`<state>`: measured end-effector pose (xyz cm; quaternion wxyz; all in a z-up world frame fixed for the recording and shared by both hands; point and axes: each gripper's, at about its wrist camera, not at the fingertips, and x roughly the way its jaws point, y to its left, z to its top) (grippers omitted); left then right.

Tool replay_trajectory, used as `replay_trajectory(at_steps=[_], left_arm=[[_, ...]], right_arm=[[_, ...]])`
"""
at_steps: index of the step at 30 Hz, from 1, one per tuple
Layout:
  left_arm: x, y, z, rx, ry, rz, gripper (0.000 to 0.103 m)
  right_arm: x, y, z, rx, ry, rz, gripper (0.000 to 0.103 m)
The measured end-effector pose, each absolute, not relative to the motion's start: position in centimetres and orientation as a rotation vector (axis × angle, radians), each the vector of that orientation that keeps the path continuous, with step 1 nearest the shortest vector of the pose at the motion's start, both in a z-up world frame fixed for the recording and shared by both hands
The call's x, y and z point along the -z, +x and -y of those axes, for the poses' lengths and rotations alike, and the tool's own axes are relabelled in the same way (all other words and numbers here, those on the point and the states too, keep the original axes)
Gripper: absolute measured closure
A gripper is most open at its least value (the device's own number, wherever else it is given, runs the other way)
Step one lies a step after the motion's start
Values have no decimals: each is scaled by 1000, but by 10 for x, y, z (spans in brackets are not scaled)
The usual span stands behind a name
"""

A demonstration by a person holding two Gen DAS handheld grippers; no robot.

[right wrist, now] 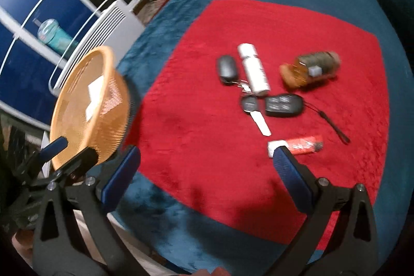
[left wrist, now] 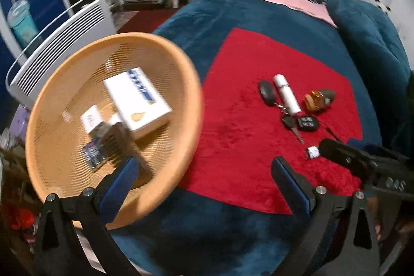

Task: Organize rigid objects
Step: 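Grasp the red lighter with the right gripper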

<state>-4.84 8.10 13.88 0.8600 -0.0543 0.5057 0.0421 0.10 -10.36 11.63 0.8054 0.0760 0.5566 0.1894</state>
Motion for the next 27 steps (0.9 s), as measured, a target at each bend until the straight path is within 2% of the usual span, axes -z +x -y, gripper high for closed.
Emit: replay_trajectory(at_steps=[9, 11, 13, 15, 19, 21, 23, 25, 27], left_arm=[[-113, -30, -36, 10, -65, -1097, 1], [-104, -27, -31, 18, -56, -1116, 1], [-98, -25, -29, 22, -50, -1130, 1], [-91, -23, -27, 27, -50, -1146, 1], [-83, -19, -22, 41, -41, -1151, 1], [-81, -14, -18, 69, -42, -1155, 1], [-80, -8, -14, 77, -43, -1161, 1], [-80, -3, -9, 90, -37, -1153, 1], [-78, 7, -5, 113, -43, -1154, 1]], right_arm=[[-66, 17, 168, -149, 358, -1303, 2], [-54, 21, 177, -104, 426, -1331, 17], [-42, 27, 183, -64, 478, -1362, 25], [-33, 31, 184, -46, 529, -1380, 28], [-17, 37, 185, 44, 582, -1402, 44], [-16, 40, 183, 84, 552, -1391, 56], [-20, 44, 181, 81, 484, -1354, 75], [-24, 44, 180, 46, 434, -1331, 83], [-27, 42, 184, 23, 414, -1326, 85]])
